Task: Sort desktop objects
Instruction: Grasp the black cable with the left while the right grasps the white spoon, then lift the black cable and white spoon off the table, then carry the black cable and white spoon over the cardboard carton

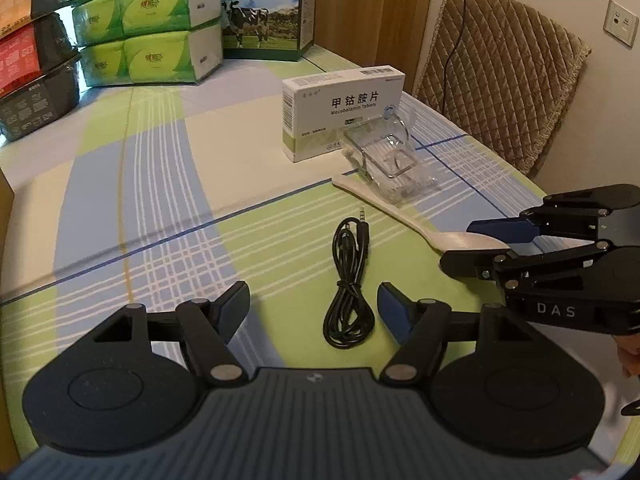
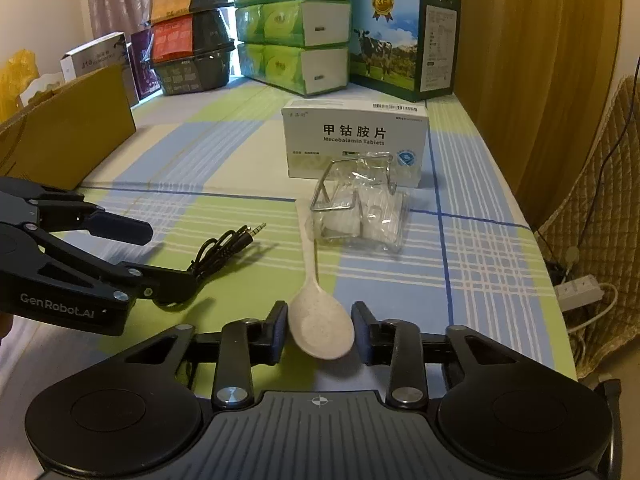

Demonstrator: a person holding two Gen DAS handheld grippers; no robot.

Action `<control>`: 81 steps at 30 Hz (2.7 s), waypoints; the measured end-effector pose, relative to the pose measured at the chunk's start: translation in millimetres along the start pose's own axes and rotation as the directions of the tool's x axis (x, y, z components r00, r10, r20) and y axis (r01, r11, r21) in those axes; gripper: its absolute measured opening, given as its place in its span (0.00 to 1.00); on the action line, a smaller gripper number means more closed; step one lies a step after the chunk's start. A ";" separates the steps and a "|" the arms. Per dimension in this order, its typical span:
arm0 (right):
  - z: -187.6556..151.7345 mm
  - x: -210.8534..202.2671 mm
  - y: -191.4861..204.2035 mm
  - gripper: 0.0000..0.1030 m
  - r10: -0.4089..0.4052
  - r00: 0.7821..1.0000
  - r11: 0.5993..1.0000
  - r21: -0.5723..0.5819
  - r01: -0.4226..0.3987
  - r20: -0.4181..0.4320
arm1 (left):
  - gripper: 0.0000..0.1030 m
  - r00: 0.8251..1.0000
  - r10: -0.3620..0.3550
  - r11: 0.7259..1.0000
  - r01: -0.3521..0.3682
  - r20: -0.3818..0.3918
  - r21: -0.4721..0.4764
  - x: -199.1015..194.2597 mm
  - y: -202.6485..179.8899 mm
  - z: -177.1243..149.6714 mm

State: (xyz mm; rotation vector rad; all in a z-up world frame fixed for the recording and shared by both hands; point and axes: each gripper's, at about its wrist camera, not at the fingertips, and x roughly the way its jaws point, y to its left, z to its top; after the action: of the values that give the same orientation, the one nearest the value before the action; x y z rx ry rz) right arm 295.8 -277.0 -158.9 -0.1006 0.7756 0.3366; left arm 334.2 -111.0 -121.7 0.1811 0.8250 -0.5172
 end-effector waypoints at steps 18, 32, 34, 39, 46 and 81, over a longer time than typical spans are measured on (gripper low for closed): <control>2.9 -7.3 1.4 0.30 -0.028 1.000 0.997 0.071 0.029 -0.007 | 0.40 0.999 -0.047 0.998 0.046 0.024 0.038 12.3 -8.2 0.1; 3.2 -6.1 1.2 0.30 -0.021 1.000 0.994 0.106 0.021 -0.004 | 0.12 0.998 -0.005 0.998 0.000 0.067 0.071 21.4 -16.5 4.4; 2.4 -6.0 3.5 0.30 -0.015 1.000 0.994 0.104 0.016 -0.008 | 0.11 0.999 0.007 0.999 -0.009 0.046 0.046 19.5 -13.8 6.0; -1.2 -9.2 8.2 0.30 -0.013 1.000 0.995 0.096 0.013 -0.006 | 0.10 1.000 -0.005 1.000 0.005 0.022 0.014 9.1 -13.0 7.3; 0.2 -18.8 13.8 0.29 -0.013 0.999 0.996 0.088 0.010 0.034 | 0.10 0.999 -0.015 1.000 0.016 0.044 -0.017 -13.0 -15.2 8.8; -1.9 -32.5 35.7 0.29 -0.044 0.996 0.999 0.036 0.041 0.081 | 0.10 0.999 -0.020 0.996 0.022 0.031 -0.092 -23.9 -6.0 7.6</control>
State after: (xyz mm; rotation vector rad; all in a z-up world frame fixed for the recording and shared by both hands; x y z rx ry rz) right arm 260.9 -252.2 -136.3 -0.0701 0.6975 0.2853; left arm 322.6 -110.0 -98.6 0.0795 0.8207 -0.4994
